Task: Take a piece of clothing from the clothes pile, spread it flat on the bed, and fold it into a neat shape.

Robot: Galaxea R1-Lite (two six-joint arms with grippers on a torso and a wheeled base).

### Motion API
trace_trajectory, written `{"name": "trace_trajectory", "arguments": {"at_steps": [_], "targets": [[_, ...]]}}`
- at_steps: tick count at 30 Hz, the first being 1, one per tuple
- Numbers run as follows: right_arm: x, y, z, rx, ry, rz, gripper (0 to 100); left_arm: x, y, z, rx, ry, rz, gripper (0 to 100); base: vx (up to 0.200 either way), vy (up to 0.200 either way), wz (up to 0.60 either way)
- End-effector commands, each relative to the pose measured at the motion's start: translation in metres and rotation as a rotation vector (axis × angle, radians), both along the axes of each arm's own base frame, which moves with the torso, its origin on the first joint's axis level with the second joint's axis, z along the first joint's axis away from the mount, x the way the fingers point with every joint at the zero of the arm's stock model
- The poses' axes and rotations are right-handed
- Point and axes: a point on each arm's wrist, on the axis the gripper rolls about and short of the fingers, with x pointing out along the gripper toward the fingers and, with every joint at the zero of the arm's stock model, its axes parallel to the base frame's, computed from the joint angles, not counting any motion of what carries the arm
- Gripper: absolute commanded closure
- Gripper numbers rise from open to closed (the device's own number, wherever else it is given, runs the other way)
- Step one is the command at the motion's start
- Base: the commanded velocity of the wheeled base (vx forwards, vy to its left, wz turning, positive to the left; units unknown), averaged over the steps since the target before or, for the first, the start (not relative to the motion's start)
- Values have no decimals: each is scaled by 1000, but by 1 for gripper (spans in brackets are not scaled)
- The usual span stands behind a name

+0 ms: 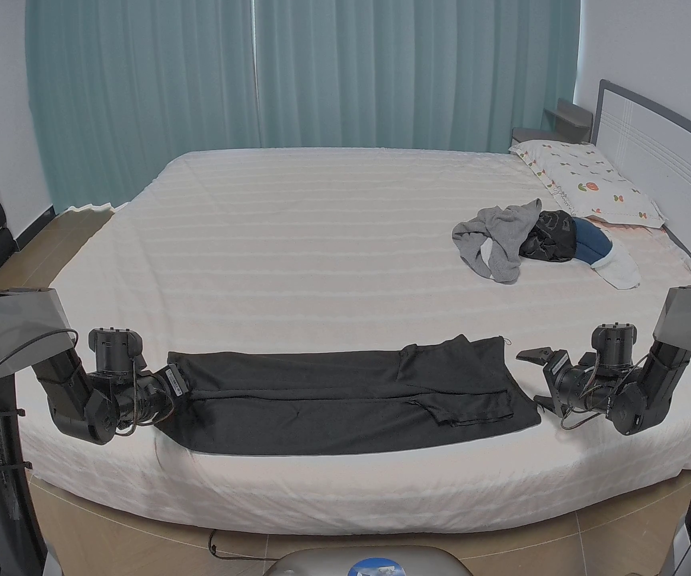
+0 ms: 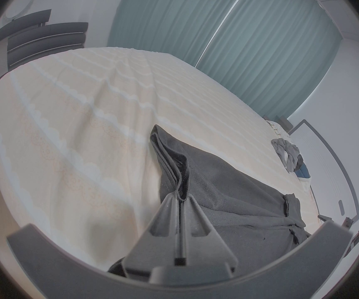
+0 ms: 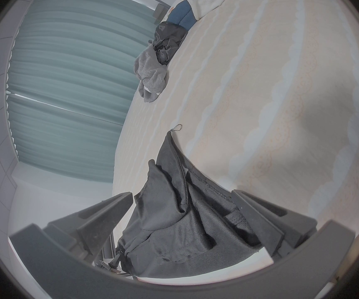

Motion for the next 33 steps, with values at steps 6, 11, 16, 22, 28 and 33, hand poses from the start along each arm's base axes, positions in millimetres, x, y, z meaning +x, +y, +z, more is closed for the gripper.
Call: {"name": "trace_trajectory", "arguments": {"at_steps": [6,11,16,22,28,33], "targets": [[0,0,0,3,0,0,0,-3,0,7,-7,-12,2,100,0,0,0],[0,0,0,1,-1,1,0,-8,0,4,-7,6,2,100,0,0,0],[0,0,0,1,-1,-1,0,-6,1,2,-5,9,5,100,0,0,0],[0,0,0,1,-1,1,0,-3,9,-2,-6,14,28,100,0,0,0],[0,0,0,1,-1,-1,0,-7,9,-3,-7,25,18,0,0,0,0],[0,0,0,1,-1,1,0,-2,8,-1,-10,8,12,0,0,0,0]]}}
